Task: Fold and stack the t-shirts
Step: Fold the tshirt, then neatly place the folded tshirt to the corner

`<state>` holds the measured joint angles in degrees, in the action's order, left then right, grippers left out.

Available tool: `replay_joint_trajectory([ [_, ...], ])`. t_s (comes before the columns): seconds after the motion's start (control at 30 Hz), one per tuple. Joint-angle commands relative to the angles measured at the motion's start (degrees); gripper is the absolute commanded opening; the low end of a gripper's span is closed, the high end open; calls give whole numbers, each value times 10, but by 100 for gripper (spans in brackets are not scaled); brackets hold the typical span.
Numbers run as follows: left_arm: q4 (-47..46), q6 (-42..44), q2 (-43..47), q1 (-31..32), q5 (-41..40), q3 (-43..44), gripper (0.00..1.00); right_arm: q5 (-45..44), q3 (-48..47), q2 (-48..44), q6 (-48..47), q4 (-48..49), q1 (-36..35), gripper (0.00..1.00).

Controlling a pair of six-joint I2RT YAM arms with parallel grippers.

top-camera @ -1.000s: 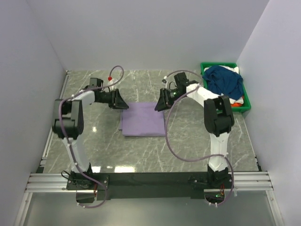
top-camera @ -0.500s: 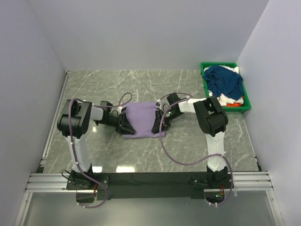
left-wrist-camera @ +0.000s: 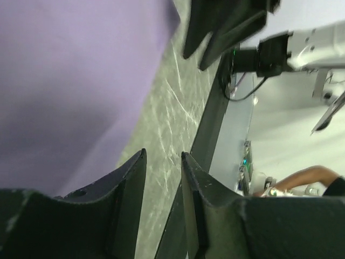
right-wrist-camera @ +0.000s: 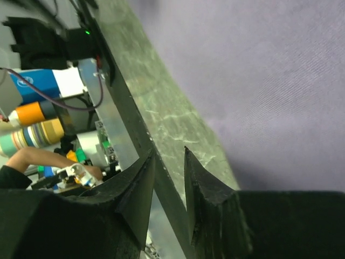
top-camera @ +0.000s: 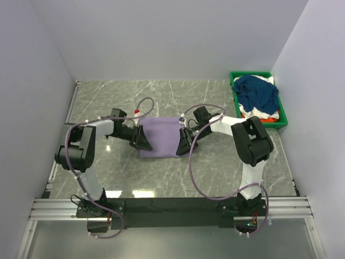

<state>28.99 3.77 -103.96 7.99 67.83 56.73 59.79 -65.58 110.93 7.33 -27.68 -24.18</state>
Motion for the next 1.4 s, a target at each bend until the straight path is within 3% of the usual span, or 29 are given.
replay_joint_trajectory([
  [0.0,-36,0,8,26,-4,-57,37,-16,7,23,-38,-13,-4,35],
  [0.07,-77,-61,-14,27,-17,-72,37,-22,-5,45,-48,-23,4,34],
  [0.23,-99,-97,-74,-8,-86,-65,35,-41,-17,87,-55,-33,26,34],
  [0.33,-71,-76,-74,-44,-105,-35,34,-40,-30,54,-91,-76,27,33],
  [0.5,40,26,36,-55,-166,42,33,-64,-73,-69,-162,-176,32,38],
  [0.6,7,-33,124,-24,-314,71,38,-117,-95,-109,-188,-212,62,43],
  [0.73,-40,-131,179,105,-450,101,44,-173,-92,-139,-181,-219,126,50],
  [0.77,-48,-145,178,126,-478,103,58,-179,-92,-143,-181,-221,151,51],
  [0.9,-61,-202,156,217,-588,115,62,-222,-95,-180,-186,-236,190,56],
  [1.0,-54,-270,113,284,-676,130,59,-244,-86,-198,-186,-239,201,57],
  [1.2,-49,-322,9,309,-706,136,56,-262,-49,-236,-179,-223,202,58],
  [1.37,-12,-294,-79,284,-729,163,55,-281,-31,-245,-176,-217,204,58],
])
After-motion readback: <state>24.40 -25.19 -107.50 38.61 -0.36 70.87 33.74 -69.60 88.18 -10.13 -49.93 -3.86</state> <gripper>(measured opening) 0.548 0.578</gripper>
